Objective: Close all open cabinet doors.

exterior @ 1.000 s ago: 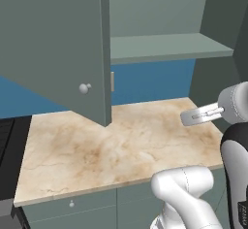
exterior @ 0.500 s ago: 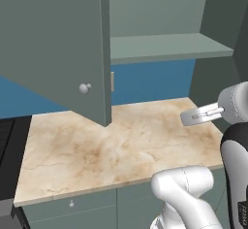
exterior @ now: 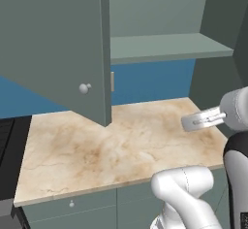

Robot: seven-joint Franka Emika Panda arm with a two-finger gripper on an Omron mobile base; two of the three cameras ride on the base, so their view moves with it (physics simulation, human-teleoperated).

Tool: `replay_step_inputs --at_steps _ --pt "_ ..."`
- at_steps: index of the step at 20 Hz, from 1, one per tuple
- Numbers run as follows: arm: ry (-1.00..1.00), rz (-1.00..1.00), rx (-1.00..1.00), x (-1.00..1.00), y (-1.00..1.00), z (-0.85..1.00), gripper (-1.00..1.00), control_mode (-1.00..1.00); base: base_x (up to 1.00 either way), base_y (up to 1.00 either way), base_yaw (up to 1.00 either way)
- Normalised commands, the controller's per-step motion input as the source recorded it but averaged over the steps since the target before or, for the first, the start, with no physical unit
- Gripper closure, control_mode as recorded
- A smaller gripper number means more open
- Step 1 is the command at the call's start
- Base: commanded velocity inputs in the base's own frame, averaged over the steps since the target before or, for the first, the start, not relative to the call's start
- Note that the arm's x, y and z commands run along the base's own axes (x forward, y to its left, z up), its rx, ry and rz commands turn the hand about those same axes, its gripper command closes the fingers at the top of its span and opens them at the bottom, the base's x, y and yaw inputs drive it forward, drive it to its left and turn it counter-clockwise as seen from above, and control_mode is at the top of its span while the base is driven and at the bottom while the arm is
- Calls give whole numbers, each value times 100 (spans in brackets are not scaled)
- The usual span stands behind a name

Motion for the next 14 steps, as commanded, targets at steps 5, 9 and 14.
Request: replay_step_inputs --at_steps 5,9,14 --pt "-1 -1 0 -27 21 12 -100 -100 0 0 0" --pt "0 -3 3 -23 6 21 -100 -100 0 0 0" --pt "8 -7 13 -28 9 19 -100 -100 0 0 0"
